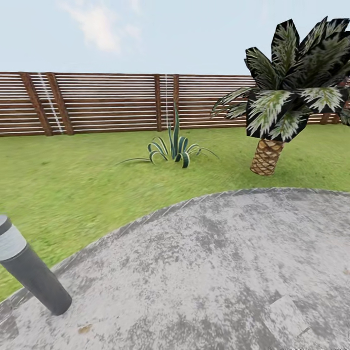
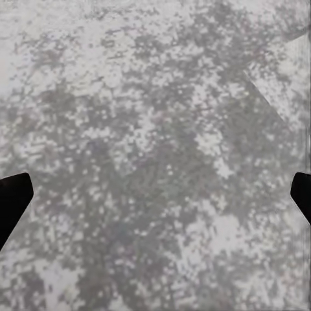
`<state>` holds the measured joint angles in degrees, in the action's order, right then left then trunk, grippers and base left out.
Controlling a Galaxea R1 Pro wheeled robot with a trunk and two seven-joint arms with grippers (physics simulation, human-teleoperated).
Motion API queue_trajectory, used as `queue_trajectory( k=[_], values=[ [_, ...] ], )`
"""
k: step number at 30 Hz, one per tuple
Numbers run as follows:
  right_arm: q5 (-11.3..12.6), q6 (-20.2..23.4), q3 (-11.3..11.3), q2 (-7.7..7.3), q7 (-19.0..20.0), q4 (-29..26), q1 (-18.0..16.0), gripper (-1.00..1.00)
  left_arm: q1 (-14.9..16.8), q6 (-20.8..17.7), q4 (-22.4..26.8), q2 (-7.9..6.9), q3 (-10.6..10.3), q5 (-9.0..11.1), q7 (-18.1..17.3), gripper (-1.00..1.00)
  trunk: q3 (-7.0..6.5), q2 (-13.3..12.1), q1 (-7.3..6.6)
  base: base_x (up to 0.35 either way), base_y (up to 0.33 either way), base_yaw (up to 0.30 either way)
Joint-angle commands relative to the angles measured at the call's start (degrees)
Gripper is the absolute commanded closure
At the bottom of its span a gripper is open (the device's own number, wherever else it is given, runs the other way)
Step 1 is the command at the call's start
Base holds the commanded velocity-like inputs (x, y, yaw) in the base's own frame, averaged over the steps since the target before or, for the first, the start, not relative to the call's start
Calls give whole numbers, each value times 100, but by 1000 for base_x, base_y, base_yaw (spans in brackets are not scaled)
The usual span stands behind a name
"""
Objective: In the garden, pick up the pesticide atomizer on the floor and spray pesticide onto both trees until each tree trunk is fully covered.
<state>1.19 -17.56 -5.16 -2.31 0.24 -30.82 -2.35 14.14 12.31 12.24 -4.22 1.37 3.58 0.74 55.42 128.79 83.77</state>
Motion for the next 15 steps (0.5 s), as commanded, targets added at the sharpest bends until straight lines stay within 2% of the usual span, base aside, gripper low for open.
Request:
queue_trajectory(
  k=[1,15],
  values=[
    [12,-19,-2,1,3,6,-3,-100,1,17,-3,0,4,37,-3,-100,2,2,0,52,0,-256],
    [12,-10,-2,1,3,6,-3,-100,1,17,-3,0,4,39,-3,-100,-20,2,0,8,0,-263]
  ],
)
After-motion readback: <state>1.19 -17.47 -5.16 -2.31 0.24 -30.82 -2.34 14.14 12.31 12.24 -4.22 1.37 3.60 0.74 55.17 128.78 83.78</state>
